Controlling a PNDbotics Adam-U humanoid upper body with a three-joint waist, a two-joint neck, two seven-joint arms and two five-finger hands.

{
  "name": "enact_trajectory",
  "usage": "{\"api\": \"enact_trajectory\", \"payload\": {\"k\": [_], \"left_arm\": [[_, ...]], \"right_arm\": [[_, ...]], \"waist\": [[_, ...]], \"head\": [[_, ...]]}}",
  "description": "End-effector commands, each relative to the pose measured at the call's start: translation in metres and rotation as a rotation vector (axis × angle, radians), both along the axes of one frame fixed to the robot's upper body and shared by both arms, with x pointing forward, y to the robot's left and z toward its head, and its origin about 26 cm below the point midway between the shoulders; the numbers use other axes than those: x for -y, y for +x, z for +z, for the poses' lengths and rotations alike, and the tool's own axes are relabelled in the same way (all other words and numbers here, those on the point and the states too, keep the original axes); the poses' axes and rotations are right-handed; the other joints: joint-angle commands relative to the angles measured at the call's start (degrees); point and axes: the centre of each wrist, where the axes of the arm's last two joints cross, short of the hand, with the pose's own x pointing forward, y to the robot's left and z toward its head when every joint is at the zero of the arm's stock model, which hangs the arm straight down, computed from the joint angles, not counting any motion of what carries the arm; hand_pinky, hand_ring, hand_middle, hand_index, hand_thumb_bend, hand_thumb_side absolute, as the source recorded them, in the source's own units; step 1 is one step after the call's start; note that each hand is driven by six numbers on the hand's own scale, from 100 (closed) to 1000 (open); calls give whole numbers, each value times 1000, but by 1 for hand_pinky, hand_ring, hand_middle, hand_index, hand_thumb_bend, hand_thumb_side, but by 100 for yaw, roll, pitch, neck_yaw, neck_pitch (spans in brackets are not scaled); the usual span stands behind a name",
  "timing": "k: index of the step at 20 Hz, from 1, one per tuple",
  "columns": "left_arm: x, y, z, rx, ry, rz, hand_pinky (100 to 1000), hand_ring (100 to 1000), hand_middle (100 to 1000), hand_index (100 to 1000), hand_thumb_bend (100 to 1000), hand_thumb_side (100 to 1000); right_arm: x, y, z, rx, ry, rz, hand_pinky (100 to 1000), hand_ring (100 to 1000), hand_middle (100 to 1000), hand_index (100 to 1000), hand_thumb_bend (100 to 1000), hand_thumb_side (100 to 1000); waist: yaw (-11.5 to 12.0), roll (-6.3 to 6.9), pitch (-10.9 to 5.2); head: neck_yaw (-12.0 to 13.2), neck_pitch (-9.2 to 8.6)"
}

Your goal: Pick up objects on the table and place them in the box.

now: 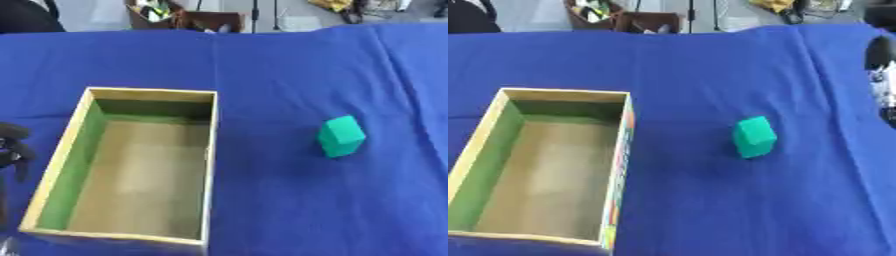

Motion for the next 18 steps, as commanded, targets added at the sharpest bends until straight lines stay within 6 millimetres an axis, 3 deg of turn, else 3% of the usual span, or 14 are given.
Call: {"api": "enact_trajectory", "payload": {"k": [1,3,6,7,8,13,18], "left_arm": [[-1,-3,6,18,26,-11,100,339,474,495,100,908],[-1,-3,6,16,27,-11,100,339,474,495,100,908],[-1,-3,6,14,29,-17,100,339,473,494,100,908],[-1,-3,6,15,30,-19,100,339,473,494,100,908],[-1,-3,6,15,33,-22,100,339,473,495,100,908],[-1,-3,6,10,38,-27,100,339,473,494,100,907],[-2,-3,6,10,39,-33,100,339,473,494,100,907]], "right_arm": [[-2,-7,28,13,-213,-58,783,816,757,846,160,1000],[-4,-7,38,-10,-324,-82,790,826,766,850,180,1000],[-8,-3,49,-80,-541,-110,803,866,821,892,401,1000],[-8,-1,52,-102,-599,-117,803,866,821,892,401,1000],[-9,1,55,-123,-663,-128,806,881,839,904,479,1000],[-11,16,63,-218,-837,-160,820,901,834,901,442,993],[-13,37,61,-374,-914,-158,832,913,812,920,473,896]], "waist": [[18,-15,-156],[33,-15,-164],[73,-35,-185],[84,-42,-193],[107,-54,-203],[181,-88,-240],[209,-97,-262]], "head": [[-42,27],[-62,35],[-111,65],[-124,74],[-141,83],[-207,96],[-248,93]]}}
